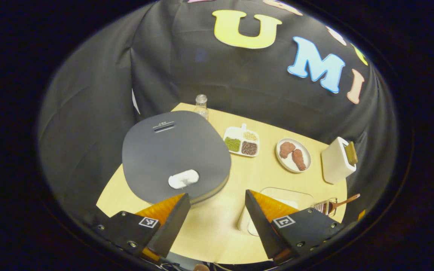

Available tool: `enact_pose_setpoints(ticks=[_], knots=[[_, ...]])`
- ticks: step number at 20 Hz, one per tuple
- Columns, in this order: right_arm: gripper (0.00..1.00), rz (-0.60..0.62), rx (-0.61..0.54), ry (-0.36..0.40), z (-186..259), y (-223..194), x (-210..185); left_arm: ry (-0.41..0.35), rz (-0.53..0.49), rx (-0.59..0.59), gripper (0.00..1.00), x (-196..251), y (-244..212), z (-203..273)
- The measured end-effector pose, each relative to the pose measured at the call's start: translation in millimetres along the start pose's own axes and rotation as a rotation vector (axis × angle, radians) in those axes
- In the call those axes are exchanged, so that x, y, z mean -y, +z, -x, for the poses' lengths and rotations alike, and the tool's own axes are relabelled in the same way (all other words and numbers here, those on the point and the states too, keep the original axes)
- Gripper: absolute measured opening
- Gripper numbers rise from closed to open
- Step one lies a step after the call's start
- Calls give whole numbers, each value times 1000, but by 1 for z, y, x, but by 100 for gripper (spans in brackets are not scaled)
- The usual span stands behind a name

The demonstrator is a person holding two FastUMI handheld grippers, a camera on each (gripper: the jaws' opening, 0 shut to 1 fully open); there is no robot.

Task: Close the left gripper, press the button to open the rice cooker; take a wooden spoon from the chopstick holder with the right hand, scoop a spoonful of rice and pour it into the rice cooker, then put the wooden spoon back into the chopstick holder.

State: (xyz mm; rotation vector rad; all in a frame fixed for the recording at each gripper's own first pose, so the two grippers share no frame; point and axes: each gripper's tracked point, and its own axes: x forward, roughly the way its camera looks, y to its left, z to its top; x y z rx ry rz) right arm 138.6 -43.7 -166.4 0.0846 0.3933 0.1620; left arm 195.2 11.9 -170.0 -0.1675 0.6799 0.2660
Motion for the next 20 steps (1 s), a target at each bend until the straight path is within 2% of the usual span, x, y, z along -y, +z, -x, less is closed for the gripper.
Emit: enact_pose_setpoints(ticks=[2, 4, 6, 9, 13, 16, 18, 20], knots=[[98, -15, -32, 44, -5, 6, 0, 16, -36, 65, 94, 24, 4, 33], [98, -1, 4, 77, -9, 30, 2, -23, -49, 165, 94, 65, 21, 70], [99, 23, 90, 84, -2, 65, 1, -76, -63, 258, 94, 95, 36, 109], [98, 46, 219, 83, 25, 109, -7, -113, -83, 429, 92, 106, 66, 166], [98, 61, 306, 28, 59, 131, -9, -140, -115, 639, 92, 83, 88, 245], [98, 105, 362, -42, 87, 142, 6, -107, -172, 777, 91, 45, 89, 296], [98, 127, 390, -93, 110, 146, 17, -87, -181, 795, 91, 30, 71, 307], [98, 115, 401, -120, 132, 138, 23, -123, -142, 799, 92, 15, 50, 324]])
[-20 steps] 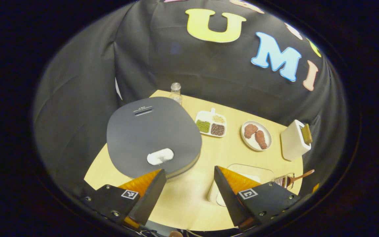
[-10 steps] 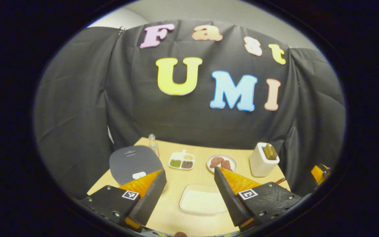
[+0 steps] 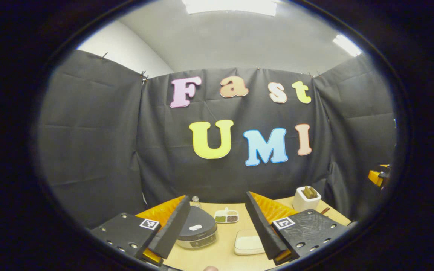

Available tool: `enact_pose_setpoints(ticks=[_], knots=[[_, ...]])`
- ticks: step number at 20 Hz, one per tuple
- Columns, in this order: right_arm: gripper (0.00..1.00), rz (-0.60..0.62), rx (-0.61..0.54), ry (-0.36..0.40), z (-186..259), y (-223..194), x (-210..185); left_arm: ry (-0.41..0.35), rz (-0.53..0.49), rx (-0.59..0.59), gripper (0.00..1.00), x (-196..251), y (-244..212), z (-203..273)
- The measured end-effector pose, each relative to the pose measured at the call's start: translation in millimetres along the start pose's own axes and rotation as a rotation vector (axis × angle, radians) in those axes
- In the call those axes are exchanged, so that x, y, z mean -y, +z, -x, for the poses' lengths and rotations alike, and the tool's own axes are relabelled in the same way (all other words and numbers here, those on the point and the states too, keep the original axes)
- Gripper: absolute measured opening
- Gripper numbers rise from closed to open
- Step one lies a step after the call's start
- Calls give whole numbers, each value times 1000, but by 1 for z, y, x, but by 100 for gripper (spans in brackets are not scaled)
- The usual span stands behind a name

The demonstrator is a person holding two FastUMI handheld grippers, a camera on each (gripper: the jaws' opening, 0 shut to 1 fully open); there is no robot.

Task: Close the left gripper, press the button to open the rice cooker; take a wooden spoon from the chopstick holder with the right hand, scoop a spoonful of rice and pour it into the rice cooker, then put the wooden spoon back into the chopstick holder.

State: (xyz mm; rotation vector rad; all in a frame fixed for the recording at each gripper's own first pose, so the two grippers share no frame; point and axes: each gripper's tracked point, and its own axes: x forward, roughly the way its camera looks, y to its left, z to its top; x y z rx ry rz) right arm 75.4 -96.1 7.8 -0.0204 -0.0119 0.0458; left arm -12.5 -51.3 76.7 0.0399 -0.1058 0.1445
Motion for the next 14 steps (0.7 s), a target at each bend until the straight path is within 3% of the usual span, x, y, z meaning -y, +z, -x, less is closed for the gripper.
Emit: enact_pose_setpoints(ticks=[4, 7, 14], knots=[[98, -34, -31, -42, 40, -25, 8, -12, 92, 0, 92, -7, -26, 31], [98, -37, -63, -24, 56, -35, 0, -9, 129, -8, 92, -17, -36, 44], [98, -30, -46, 47, 53, -13, -40, 12, 100, -37, 92, -50, -46, 23]])
